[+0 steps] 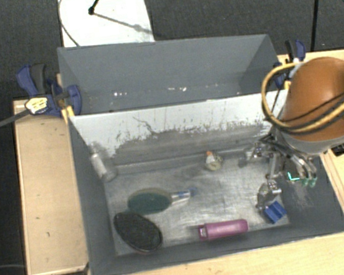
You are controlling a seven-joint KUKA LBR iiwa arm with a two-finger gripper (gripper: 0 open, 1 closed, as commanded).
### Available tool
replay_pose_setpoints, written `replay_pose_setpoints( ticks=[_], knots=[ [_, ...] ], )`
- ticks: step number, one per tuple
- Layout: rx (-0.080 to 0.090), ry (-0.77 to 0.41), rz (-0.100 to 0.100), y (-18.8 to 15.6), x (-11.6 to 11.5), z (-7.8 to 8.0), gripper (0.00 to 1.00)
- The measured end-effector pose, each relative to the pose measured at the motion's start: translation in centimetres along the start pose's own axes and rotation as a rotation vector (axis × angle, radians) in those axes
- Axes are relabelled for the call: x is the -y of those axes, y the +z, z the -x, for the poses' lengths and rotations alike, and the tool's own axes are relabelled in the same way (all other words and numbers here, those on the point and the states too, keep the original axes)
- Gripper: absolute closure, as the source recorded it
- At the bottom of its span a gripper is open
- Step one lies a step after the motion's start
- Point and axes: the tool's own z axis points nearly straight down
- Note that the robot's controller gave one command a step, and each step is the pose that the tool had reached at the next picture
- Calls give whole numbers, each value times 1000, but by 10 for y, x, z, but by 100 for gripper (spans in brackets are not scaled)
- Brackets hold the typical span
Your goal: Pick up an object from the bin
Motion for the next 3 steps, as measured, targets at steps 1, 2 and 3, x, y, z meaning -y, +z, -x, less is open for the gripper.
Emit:
replay_pose_setpoints(
  ticks=[1, 2, 3],
  knots=[
    [2, -116, 3, 79, -106, 28, 0],
    [12, -130, 4, 126, -206, 32, 0],
    [17, -126, 3, 123, -203, 35, 100]
  ],
)
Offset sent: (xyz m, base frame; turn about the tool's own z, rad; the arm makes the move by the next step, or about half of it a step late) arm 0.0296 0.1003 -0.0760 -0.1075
